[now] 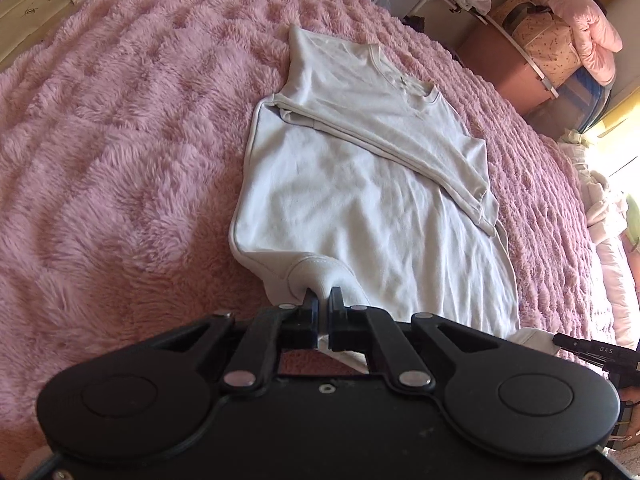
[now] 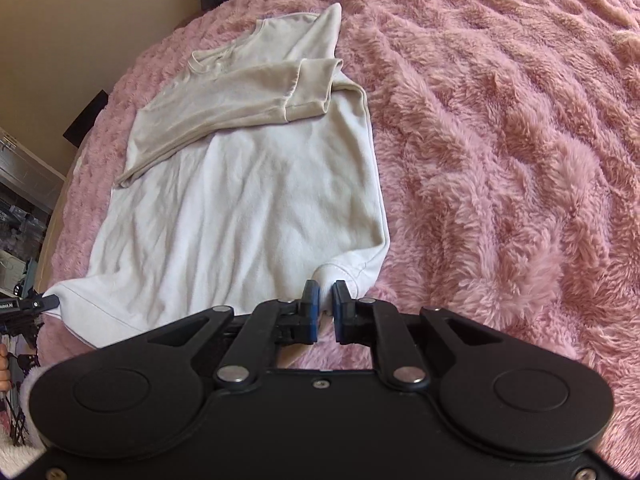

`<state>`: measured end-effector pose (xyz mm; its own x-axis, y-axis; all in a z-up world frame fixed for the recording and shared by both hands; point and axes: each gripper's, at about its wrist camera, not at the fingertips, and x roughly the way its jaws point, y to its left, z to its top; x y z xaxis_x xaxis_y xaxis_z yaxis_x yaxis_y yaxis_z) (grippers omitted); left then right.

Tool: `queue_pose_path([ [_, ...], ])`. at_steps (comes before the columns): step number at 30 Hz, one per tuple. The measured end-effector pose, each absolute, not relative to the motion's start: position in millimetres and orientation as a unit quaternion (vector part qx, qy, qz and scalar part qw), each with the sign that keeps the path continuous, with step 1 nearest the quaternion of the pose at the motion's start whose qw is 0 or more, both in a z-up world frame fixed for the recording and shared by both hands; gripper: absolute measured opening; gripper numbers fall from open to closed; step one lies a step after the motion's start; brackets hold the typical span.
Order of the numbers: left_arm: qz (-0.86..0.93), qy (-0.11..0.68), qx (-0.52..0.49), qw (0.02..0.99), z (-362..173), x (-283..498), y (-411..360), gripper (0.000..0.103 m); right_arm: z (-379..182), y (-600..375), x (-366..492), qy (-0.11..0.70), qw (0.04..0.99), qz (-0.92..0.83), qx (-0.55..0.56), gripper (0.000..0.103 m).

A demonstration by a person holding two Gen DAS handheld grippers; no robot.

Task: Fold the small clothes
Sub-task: 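Lift the hem with both grippers and fold it up over the collar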

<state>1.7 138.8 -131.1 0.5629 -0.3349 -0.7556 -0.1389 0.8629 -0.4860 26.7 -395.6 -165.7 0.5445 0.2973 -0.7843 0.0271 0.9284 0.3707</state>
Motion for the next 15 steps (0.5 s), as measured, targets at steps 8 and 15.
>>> queue_pose_path([
  [8, -0.071, 0.421, -0.263, 0.865, -94.5, 70.5, 154.2, 0.001, -129.6, -399.9, 75.9, 0.401, 0.893, 0.084, 0.185, 0.008],
  [15, -0.085, 0.39, -0.286, 0.871, -64.4, 172.7, 173.4, 0.001, -89.2, -402.8, 144.6, 0.321, 0.921, 0.087, 0.204, 0.007],
])
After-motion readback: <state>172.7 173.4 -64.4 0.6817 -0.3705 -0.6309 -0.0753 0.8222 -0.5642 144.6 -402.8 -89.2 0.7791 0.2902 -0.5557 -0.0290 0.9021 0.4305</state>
